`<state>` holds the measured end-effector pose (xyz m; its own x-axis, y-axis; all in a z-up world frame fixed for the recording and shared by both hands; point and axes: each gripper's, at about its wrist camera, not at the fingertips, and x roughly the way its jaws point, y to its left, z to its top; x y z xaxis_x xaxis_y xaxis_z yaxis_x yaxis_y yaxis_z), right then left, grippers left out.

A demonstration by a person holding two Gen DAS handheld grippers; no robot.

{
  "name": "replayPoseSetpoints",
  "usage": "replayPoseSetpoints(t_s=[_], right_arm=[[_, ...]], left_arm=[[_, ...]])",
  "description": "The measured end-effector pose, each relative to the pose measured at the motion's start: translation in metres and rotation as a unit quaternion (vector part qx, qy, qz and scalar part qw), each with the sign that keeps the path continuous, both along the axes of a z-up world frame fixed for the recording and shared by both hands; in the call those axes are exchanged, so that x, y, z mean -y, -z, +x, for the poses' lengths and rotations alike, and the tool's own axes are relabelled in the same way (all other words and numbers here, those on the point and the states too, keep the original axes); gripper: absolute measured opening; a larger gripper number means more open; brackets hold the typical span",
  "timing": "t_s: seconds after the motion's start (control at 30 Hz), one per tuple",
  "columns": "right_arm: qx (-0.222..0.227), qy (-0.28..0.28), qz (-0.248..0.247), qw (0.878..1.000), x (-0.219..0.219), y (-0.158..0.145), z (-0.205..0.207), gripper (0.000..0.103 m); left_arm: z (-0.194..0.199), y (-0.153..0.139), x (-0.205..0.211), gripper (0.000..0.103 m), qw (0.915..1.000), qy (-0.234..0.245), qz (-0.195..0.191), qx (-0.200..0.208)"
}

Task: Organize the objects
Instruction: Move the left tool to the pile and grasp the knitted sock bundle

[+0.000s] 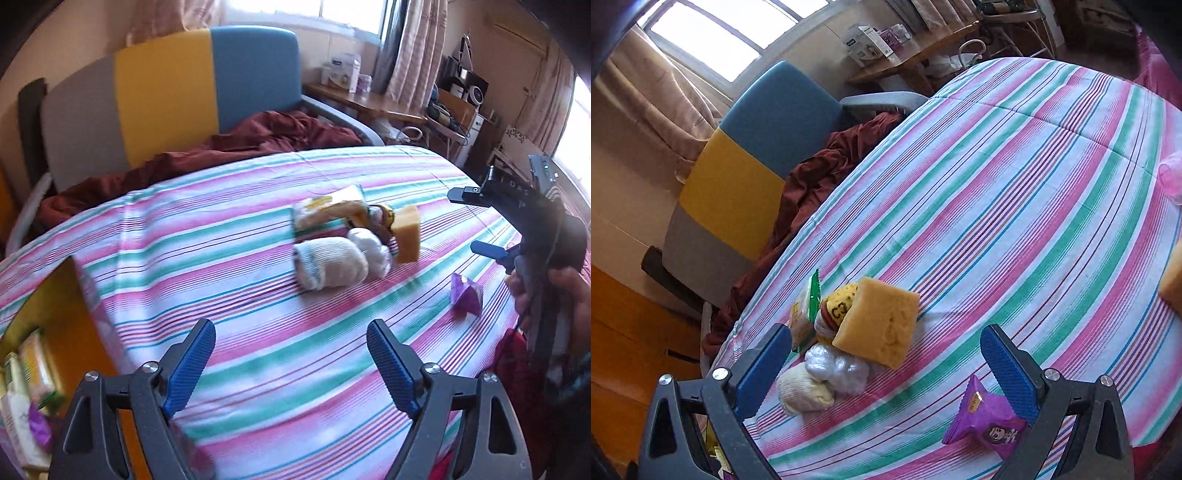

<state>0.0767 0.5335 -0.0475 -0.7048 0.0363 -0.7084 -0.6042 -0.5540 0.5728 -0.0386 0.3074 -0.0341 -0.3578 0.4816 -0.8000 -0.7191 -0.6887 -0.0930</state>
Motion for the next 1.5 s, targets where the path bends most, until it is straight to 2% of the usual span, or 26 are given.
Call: replayPoseSetpoints(t_s=[0.13,0.23,0.47,0.7,0.77,0.83,1.0,1.1,1.23,1.5], right_arm=[[-0.007,-0.004,-0.007,1.000,-0.002,0.000,0.004,0.103],[-0.009,-0.005,-0.018,1.000,-0.004,0.002,0.005,0.103],[-0.009,-0.015,-0.031,0.999,-0.005,0.006,0.003,0.103],[-0.005,-0.015,-0.032,0.999,-0.008,0.007,0.000,0.103],[-0.003,-0.014,-0.033,0.999,-0.008,0.008,0.000,0.103],[0.001,-0.014,-0.029,0.999,-0.008,0.008,-0.001,0.103],[0.007,-0.016,-0.021,1.000,-0.006,0.009,-0.002,0.103],[0.009,-0.016,-0.021,1.000,-0.006,0.010,-0.001,0.103],[0.014,-0.010,-0.016,1.000,-0.007,0.010,0.001,0.103],[0.034,0.007,0.001,0.999,-0.012,0.012,0.005,0.103]], left_arm=[[-0.011,0.018,-0.035,0.096,0.9994,0.014,-0.009,0.029],[-0.017,0.030,-0.056,0.100,0.9992,0.019,-0.018,0.031],[-0.035,0.055,-0.092,0.101,0.9986,0.016,-0.038,0.032],[-0.048,0.071,-0.111,0.100,0.9982,0.022,-0.042,0.038],[-0.052,0.079,-0.109,0.081,0.9975,0.023,-0.032,0.059],[-0.050,0.081,-0.102,0.076,0.9975,0.022,-0.010,0.066],[-0.026,0.079,-0.067,0.074,0.9968,0.019,0.023,0.075],[0.007,0.079,-0.049,0.074,0.9981,0.038,0.013,0.046],[0.042,0.080,-0.028,0.074,0.9980,0.055,0.014,0.027],[0.056,0.078,-0.007,0.073,0.9966,0.058,0.041,0.043]])
